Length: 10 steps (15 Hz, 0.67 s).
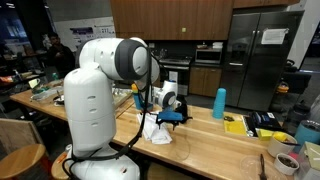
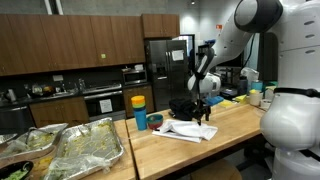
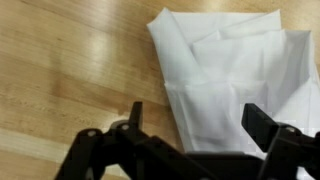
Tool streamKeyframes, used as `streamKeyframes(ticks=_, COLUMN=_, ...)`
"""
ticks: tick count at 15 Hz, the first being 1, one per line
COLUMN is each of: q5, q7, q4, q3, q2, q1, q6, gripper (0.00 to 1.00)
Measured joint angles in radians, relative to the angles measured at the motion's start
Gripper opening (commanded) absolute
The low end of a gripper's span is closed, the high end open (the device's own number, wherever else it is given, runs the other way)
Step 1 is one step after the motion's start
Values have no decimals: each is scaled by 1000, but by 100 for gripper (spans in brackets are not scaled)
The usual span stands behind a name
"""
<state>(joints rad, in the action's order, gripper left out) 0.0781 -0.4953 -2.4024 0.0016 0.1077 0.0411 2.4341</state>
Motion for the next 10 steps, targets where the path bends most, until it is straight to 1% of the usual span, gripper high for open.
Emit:
streamKeyframes(ticks=1, q5=-1, q7=0, q4=0, q3=2, q2=5, q1=0, q6=0, gripper=100)
streamKeyframes(ticks=2, q5=-5, q7=0, q4=1, q3=3, q2=9, q1=0, q6=1, gripper=92)
streamKeyframes(ticks=3, q5=-13, q7=0, q4=1, q3=3, q2=14, q1=0, q6=1, gripper=73)
streamKeyframes(ticks=5, q5=-28, q7=0, q4=1, q3=3, q2=22, q1=-2, q6=2, gripper=62)
streamKeyframes(ticks=6, q5=-36, q7=0, q4=2, q3=3, q2=25, q1=-4, q6=2, gripper=53)
streamKeyframes(ticks=10, q5=-63, q7=1, q4=2, q3=3, q2=36, q1=-12, q6=23, gripper=23)
